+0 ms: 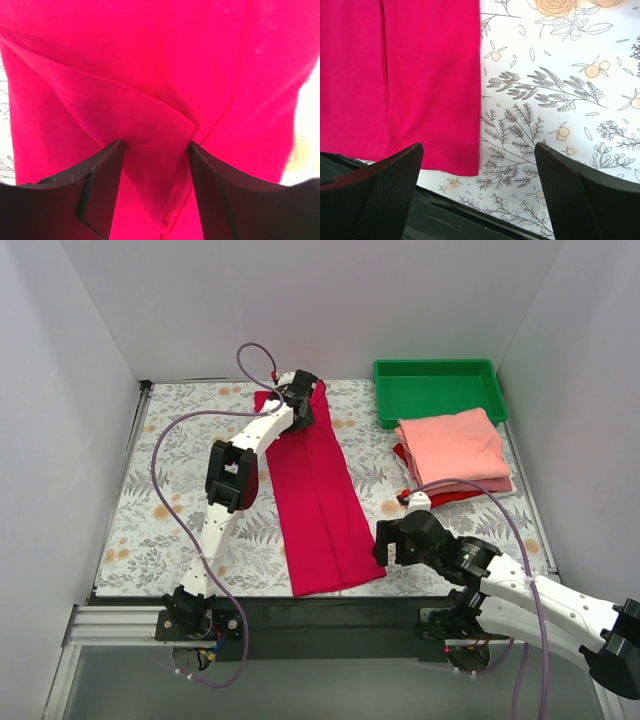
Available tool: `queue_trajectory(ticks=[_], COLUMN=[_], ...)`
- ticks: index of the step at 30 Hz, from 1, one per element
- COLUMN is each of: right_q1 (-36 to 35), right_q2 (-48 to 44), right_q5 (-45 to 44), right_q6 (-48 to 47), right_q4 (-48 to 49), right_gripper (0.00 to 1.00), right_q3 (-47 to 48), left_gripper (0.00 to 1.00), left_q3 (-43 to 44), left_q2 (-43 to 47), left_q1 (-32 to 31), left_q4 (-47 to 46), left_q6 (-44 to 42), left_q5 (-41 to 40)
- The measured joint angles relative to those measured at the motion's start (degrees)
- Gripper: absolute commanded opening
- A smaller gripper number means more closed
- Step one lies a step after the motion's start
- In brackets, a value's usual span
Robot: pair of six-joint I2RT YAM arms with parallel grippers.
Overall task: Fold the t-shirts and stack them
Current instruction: Fold the tshirt
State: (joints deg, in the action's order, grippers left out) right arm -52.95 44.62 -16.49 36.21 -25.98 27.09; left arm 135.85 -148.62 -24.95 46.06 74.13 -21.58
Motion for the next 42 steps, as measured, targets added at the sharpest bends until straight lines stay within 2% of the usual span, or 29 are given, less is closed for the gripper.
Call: queue_trajectory(ticks=[9, 17, 36, 40, 42], right_q1=[0.3, 0.4, 0.4, 0.4, 0.4], right_q2=[-1.2, 2.5, 2.7, 2.7, 2.7], right_q5=[-1.7, -1.8, -1.7, -1.5, -1.5], right_q6=[0.3, 0.3, 0.3, 0.3, 0.3], right_q4=[-1.4, -1.4, -1.4, -1.4, -1.4], right_gripper=[0.98, 0.98, 0.98, 0.98, 0.98], right_q3=[-1.8, -1.8, -1.8, -1.8, -1.8], left_gripper=[0.49, 0.41, 0.29, 0.20, 0.11], left_q3=[-0.6, -2.6, -6.3, -6.9, -7.0], left_q2=[0.0, 1.4, 4.3, 5.8, 6.3], left_q1=[0.0, 0.0, 0.0, -0.2, -0.3], left_q4=[0.0, -0.1, 3.0, 4.2, 4.6], left_q6=[1.4, 2.6, 4.8, 5.5, 6.0], left_q5=[-2.5, -3.2, -6.6, -7.4, -7.8])
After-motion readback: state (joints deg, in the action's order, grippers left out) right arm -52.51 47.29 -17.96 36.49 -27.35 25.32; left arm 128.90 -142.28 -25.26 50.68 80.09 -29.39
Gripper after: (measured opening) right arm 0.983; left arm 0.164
